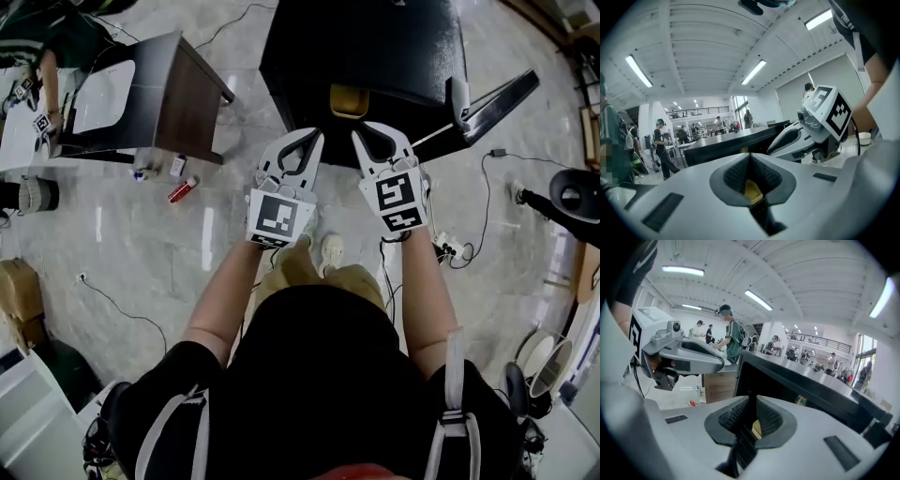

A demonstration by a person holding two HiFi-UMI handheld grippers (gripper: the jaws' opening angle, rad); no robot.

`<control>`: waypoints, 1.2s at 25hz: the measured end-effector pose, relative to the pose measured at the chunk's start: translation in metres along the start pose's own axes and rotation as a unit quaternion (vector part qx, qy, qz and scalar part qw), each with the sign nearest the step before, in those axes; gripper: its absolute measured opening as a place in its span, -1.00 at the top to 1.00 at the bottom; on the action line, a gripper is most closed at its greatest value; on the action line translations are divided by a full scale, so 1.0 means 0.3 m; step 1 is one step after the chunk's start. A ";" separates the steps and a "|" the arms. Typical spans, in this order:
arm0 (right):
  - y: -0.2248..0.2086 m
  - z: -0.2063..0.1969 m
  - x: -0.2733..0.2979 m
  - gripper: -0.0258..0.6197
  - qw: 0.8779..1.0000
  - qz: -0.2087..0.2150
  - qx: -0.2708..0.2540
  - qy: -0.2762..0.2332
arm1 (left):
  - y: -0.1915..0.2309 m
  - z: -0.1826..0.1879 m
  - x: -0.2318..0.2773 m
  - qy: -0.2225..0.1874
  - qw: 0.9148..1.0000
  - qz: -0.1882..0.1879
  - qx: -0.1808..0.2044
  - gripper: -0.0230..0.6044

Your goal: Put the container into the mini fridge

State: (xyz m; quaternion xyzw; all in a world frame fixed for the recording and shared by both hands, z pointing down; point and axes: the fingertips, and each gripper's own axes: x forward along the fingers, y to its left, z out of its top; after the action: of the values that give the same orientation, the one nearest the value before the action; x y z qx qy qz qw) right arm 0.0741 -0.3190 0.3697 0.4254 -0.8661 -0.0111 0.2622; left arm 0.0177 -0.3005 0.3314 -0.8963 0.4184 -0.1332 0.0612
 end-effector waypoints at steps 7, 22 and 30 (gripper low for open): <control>0.005 0.091 -0.220 0.79 0.997 -0.008 0.043 -0.063 | -0.117 0.180 -0.098 -0.020 1.000 0.007 0.012 0.85; 0.129 0.116 -0.479 0.79 0.983 0.003 0.084 -0.166 | -0.254 0.351 -0.237 -0.086 0.996 0.036 0.001 0.85; 0.216 0.193 -0.491 0.79 0.984 -0.019 0.073 -0.162 | -0.220 0.386 -0.342 -0.104 0.994 0.013 0.012 0.85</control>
State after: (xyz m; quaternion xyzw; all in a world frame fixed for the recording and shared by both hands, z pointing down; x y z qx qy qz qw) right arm 0.0736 -0.1802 0.2701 0.4527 -0.8872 -0.0213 0.0865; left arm 0.0365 -0.1797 0.2159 -0.8990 0.4199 -0.0434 0.1170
